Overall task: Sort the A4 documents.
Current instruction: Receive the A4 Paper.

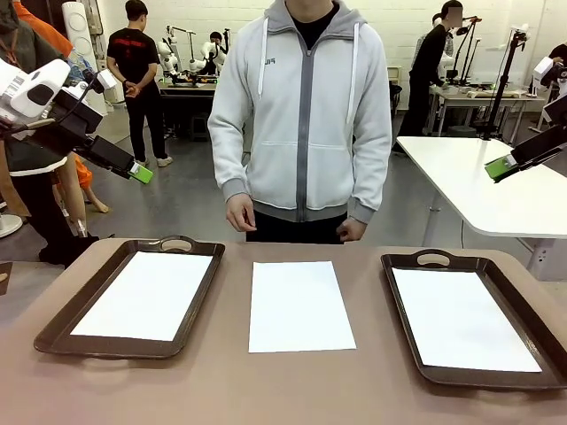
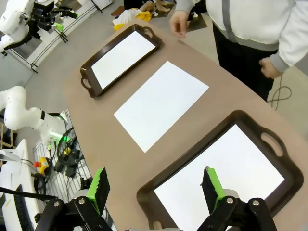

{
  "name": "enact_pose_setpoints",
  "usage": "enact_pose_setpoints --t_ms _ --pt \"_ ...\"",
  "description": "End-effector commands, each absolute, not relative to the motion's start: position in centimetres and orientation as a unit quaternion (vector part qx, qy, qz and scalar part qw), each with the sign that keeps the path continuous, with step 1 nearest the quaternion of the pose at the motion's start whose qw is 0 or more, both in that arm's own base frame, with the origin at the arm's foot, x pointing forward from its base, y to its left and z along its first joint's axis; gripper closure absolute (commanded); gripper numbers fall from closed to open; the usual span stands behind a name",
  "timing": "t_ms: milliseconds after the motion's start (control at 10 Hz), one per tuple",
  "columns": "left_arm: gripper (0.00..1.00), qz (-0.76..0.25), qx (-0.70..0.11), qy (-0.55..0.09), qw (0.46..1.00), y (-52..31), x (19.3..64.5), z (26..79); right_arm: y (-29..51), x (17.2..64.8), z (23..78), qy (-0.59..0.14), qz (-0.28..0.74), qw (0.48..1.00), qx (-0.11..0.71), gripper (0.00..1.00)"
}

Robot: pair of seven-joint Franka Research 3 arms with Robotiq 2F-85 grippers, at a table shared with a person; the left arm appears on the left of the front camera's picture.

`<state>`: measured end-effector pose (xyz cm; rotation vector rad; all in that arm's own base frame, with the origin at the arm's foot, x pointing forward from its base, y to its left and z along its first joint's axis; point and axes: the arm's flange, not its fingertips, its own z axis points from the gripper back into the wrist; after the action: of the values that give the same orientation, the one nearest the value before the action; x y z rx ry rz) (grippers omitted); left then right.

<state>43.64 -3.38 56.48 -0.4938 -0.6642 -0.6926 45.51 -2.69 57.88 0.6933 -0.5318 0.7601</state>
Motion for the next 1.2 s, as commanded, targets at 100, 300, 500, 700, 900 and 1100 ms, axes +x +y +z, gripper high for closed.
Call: enact_pose_setpoints --t_ms 100,300,500,700,900,1100 --pt "0.00 -0.330 -0.235 -0.316 0.858 -3.40 43.61 56.49 -2.67 45.43 57.90 -0.252 0.359 0.837 0.328 0.00" --pt "0.00 -0.330 -0.235 -0.316 0.858 -3.40 43.61 56.49 -2.67 45.43 57.90 -0.252 0.359 0.837 0.328 0.00" --pt "0.00 -0.330 -0.235 -0.316 0.858 -3.40 43.61 56.49 -2.67 45.43 57.90 -0.252 0.359 0.837 0.328 0.00" --pt "0.00 -0.330 -0.235 -0.316 0.858 -3.40 43.61 56.49 -2.67 45.43 57.90 -0.252 0.359 0.837 0.328 0.00" --pt "0.00 -0.330 -0.235 -0.316 0.858 -3.40 43.61 56.49 -2.67 45.43 57.90 -0.252 0.359 0.837 0.328 0.00" --pt "0.00 -0.330 -0.235 -0.316 0.858 -3.40 43.61 56.49 -2.67 45.43 57.90 -0.252 0.359 0.837 0.328 0.00"
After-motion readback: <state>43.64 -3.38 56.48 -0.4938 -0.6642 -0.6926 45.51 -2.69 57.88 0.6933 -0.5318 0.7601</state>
